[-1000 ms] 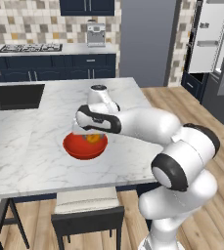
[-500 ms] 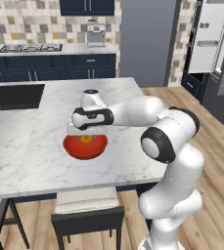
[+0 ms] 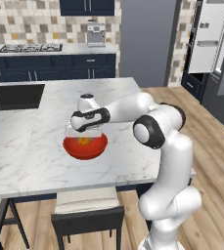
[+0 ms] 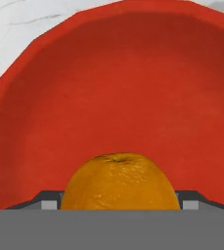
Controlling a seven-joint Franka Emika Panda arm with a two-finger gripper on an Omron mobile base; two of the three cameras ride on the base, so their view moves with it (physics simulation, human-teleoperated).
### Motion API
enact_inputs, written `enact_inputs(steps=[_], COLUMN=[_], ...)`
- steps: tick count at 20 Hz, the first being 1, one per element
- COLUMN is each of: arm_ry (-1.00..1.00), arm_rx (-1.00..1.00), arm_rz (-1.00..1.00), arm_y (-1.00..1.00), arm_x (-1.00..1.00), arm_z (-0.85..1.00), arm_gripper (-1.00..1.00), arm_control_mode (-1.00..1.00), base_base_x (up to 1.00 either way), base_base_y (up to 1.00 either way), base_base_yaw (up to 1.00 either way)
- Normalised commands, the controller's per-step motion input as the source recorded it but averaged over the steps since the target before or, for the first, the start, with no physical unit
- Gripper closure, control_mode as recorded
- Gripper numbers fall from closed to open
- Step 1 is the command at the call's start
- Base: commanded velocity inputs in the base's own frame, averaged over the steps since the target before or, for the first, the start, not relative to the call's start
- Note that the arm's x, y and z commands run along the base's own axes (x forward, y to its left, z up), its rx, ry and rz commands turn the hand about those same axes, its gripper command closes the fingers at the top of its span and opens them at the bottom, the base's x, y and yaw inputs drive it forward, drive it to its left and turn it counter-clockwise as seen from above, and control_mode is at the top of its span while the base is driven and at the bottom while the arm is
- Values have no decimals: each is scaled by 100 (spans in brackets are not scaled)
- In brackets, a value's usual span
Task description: Retrieve the orange and apple from the fridge and place them into the bowl on the dining table.
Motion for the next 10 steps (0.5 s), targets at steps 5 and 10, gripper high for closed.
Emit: enact_inputs(steps=[5,10], arm_ry=[2,-2], arm_rx=[0,0], arm_rz=[-4,-7], arm_y=[11,0], arm_x=[11,0], arm_z=[-23,0], arm_gripper=[-100,-100], arm_control_mode=[-100,-100], base_base_x=[0,0], base_base_y=[0,0], base_base_yaw=[0,0])
